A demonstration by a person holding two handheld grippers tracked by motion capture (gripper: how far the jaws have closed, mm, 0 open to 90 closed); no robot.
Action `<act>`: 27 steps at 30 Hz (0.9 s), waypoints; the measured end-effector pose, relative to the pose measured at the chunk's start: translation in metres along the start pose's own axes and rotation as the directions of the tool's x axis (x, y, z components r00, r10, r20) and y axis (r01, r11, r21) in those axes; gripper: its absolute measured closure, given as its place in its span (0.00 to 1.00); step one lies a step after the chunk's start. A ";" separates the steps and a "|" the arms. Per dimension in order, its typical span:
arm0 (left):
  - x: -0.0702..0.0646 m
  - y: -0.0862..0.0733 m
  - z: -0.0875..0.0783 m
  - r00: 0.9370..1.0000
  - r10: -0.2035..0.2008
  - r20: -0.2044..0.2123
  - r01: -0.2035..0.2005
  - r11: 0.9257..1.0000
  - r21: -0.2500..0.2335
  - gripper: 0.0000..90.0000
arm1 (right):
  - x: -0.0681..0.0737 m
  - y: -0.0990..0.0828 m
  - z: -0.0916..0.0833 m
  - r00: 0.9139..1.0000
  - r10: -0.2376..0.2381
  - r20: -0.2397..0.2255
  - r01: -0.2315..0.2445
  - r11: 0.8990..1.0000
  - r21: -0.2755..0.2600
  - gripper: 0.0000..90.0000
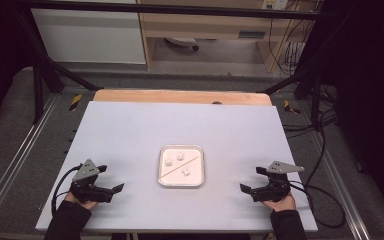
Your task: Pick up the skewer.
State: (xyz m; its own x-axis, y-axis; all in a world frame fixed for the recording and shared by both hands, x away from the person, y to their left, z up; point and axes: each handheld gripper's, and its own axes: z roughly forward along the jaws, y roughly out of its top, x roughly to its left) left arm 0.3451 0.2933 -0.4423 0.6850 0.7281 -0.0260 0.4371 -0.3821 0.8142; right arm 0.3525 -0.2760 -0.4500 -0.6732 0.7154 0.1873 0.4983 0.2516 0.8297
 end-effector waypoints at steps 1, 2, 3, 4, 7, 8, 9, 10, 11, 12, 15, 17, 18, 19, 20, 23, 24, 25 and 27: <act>0.000 0.000 0.000 1.000 -0.001 -0.001 0.001 1.000 0.000 0.05 | 0.000 0.000 0.000 1.000 0.002 -0.002 -0.002 1.000 -0.001 0.01; 0.000 0.000 0.000 1.000 -0.002 -0.001 0.002 1.000 -0.001 0.05 | 0.000 0.000 0.000 1.000 0.002 -0.004 -0.002 1.000 -0.003 0.01; 0.000 0.000 -0.001 1.000 -0.002 0.000 0.002 1.000 -0.002 0.05 | 0.000 0.000 0.000 1.000 0.002 -0.004 -0.002 1.000 -0.003 0.01; -0.001 0.001 -0.001 1.000 -0.001 -0.001 0.001 1.000 -0.004 0.05 | 0.000 0.000 0.000 1.000 0.004 -0.008 -0.004 1.000 -0.005 0.01; -0.002 0.003 -0.002 1.000 -0.004 0.001 0.004 1.000 -0.009 0.06 | 0.000 0.000 0.000 1.000 0.000 -0.007 0.000 1.000 -0.003 0.01; -0.002 0.004 -0.002 1.000 -0.003 0.001 0.003 1.000 -0.011 0.06 | 0.000 0.000 0.000 1.000 0.003 -0.007 -0.003 1.000 -0.005 0.01; -0.002 0.004 -0.001 1.000 0.000 0.002 0.000 1.000 -0.009 0.06 | 0.000 0.000 -0.001 1.000 0.001 -0.008 -0.001 1.000 -0.005 0.01; -0.003 0.005 -0.001 1.000 0.005 0.002 -0.005 1.000 -0.005 0.06 | 0.000 0.000 -0.001 1.000 0.001 -0.008 -0.001 1.000 -0.005 0.01; -0.003 0.006 0.000 1.000 0.007 0.001 -0.007 1.000 -0.002 0.06 | 0.000 0.000 -0.001 1.000 0.003 -0.008 -0.003 1.000 -0.003 0.01; -0.004 0.007 0.000 1.000 0.010 0.003 -0.010 1.000 -0.001 0.06 | 0.000 0.000 -0.001 1.000 0.004 -0.010 -0.004 1.000 -0.004 0.01; -0.007 0.010 0.002 1.000 0.021 0.004 -0.021 1.000 0.008 0.06 | 0.000 0.000 -0.001 1.000 0.000 -0.013 0.000 1.000 -0.005 0.01; -0.009 0.012 0.003 1.000 0.026 0.004 -0.026 1.000 0.011 0.06 | 0.000 0.001 -0.001 1.000 0.003 -0.014 -0.003 1.000 -0.004 0.01; -0.009 0.013 0.004 1.000 0.027 0.006 -0.027 1.000 0.011 0.06 | 0.000 0.001 -0.001 1.000 0.000 -0.014 0.000 1.000 -0.006 0.01; -0.011 0.015 0.005 1.000 0.028 0.003 -0.028 0.999 0.015 0.06 | 0.000 0.001 -0.001 1.000 -0.002 -0.012 0.002 1.000 -0.006 0.01; -0.011 0.015 0.005 1.000 0.028 0.003 -0.028 0.999 0.015 0.06 | 0.000 0.001 -0.001 1.000 -0.002 -0.012 0.002 1.000 -0.006 0.01; -0.015 0.020 0.006 0.999 0.037 0.006 -0.037 0.999 0.018 0.06 | 0.000 0.001 -0.001 1.000 -0.004 -0.013 0.004 1.000 -0.005 0.01; -0.017 0.022 0.007 0.999 0.040 0.008 -0.040 0.999 0.019 0.06 | 0.000 0.001 -0.001 1.000 -0.004 -0.013 0.004 1.000 -0.005 0.01; -0.018 0.024 0.008 0.999 0.048 0.007 -0.048 0.999 0.020 0.06 | 0.000 0.001 -0.001 1.000 -0.004 -0.013 0.004 1.000 -0.007 0.01; -0.021 0.029 0.009 0.998 0.062 0.004 -0.062 0.998 0.026 0.06 | 0.000 0.001 -0.001 1.000 -0.003 -0.013 0.003 1.000 -0.006 0.01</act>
State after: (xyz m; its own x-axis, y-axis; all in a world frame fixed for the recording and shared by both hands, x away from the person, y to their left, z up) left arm 0.3491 0.2617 -0.4233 0.7131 0.7007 0.0220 0.4090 -0.4413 0.7987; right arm 0.3526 -0.2763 -0.4487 -0.6817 0.7061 0.1917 0.4933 0.2500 0.8332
